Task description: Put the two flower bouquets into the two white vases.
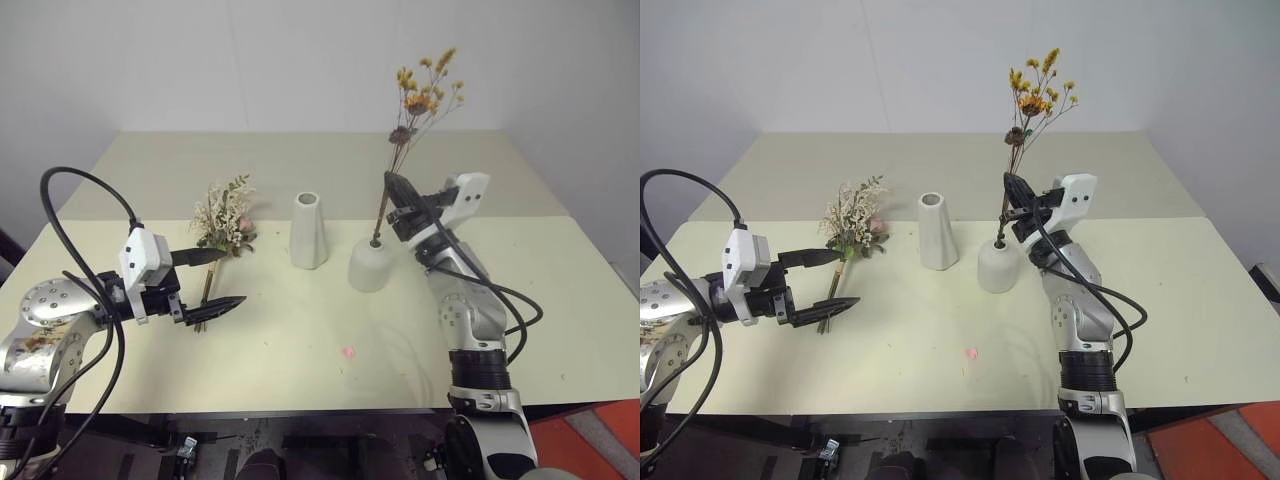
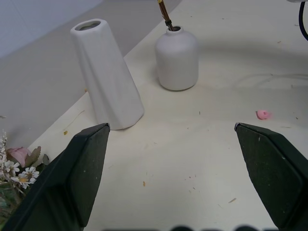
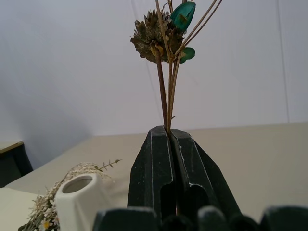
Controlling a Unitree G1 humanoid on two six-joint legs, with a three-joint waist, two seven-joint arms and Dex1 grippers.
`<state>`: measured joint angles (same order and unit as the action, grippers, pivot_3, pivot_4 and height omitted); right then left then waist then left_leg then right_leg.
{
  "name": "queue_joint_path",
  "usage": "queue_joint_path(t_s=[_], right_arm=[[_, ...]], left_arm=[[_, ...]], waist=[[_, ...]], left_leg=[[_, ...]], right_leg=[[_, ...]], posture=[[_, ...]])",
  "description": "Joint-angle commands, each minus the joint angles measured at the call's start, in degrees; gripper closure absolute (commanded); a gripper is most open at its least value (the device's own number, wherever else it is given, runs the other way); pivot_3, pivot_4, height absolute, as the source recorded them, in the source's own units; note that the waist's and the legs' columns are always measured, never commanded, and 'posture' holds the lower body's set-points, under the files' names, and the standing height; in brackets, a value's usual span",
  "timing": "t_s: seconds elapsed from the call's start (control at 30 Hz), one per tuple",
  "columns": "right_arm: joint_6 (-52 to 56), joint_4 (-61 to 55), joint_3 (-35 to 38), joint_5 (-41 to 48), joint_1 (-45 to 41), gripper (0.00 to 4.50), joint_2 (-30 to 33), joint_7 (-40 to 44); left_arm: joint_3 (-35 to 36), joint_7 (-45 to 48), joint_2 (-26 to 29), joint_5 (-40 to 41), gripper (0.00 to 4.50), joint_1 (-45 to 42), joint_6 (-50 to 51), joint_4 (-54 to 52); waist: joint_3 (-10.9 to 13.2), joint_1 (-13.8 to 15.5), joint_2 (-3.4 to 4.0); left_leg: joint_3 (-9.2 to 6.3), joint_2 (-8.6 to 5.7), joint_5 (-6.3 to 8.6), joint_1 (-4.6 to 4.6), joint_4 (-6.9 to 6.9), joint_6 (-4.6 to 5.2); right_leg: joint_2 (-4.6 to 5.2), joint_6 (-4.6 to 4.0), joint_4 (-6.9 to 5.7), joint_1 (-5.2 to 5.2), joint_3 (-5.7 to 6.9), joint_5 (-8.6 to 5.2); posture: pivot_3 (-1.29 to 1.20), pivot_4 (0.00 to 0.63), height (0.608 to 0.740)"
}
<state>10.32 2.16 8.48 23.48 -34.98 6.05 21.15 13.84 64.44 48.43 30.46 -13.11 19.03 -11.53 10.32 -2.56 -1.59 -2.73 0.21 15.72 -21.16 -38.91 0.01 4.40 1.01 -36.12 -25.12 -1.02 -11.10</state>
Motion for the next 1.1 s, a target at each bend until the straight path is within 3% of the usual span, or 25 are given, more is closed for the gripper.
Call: queue_joint_path(t_s=[0.03, 0.63, 0.77, 0.97, 1.03, 1.1], right_arm=[[-2.1, -4.0, -0.9, -0.1, 1.3, 4.48, -0.3, 0.3], [-7.0, -5.3, -3.3, -3.7, 5.7, 4.48, -0.2, 0.2], [-7.2, -5.1, -3.9, -2.4, 6.6, 3.42, 0.1, 2.4], [-5.8, -7.7, -4.1, -1.7, 9.7, 1.28, 0.9, 3.9], [-4.6, -9.3, -3.8, -1.6, 11.4, 0.68, 1.8, 3.8], [-2.7, -12.6, -3.0, -0.3, 14.6, 0.07, 4.7, 5.4]], left_arm=[[1.7, 0.1, 1.2, 0.9, 0.0, -0.7, -0.4, -1.1], [0.3, 0.2, 0.8, 0.4, 0.0, -3.9, -0.5, 0.5], [0.5, 0.1, 0.9, 0.4, 0.0, -4.4, -0.5, 1.1], [3.0, -1.6, 0.1, 1.8, 0.0, -1.8, 0.4, -0.3], [4.5, -4.1, -1.1, 2.4, 0.0, -0.1, 1.1, -1.0], [6.1, -13.9, -3.4, -0.4, 0.0, 2.2, 4.9, -2.6]], waist=[[0.0, 0.0, 0.0], [0.0, 0.0, 0.0], [0.0, 0.0, 0.0], [0.0, -0.1, 0.0], [0.0, 0.0, 0.0], [0.0, 0.1, 0.0]], left_leg=[[0.0, 0.0, 0.0, 0.0, 0.0, 0.0], [0.0, 0.0, 0.0, 0.01, 0.0, 0.0], [0.0, 0.0, 0.0, 0.01, -0.01, 0.0], [0.01, 0.01, 0.0, 0.0, 0.0, 0.0], [0.01, 0.01, 0.0, 0.01, -0.01, 0.0], [0.0, 0.02, 0.0, 0.01, 0.0, 0.0]], right_leg=[[0.0, 0.0, 0.0, 0.0, 0.0, 0.0], [-0.01, 0.0, 0.0, 0.0, 0.0, 0.0], [-0.01, 0.0, -0.01, 0.0, 0.0, 0.0], [-0.01, 0.0, 0.0, 0.01, -0.01, 0.0], [0.0, 0.0, 0.0, 0.01, -0.01, 0.0], [0.0, 0.0, 0.02, 0.01, 0.0, 0.0]], posture=[[0.0, 0.15, 0.74], [0.0, 0.15, 0.74], [0.0, 0.15, 0.74], [0.0, 0.15, 0.74], [0.0, 0.15, 0.74], [0.0, 0.15, 0.74]])
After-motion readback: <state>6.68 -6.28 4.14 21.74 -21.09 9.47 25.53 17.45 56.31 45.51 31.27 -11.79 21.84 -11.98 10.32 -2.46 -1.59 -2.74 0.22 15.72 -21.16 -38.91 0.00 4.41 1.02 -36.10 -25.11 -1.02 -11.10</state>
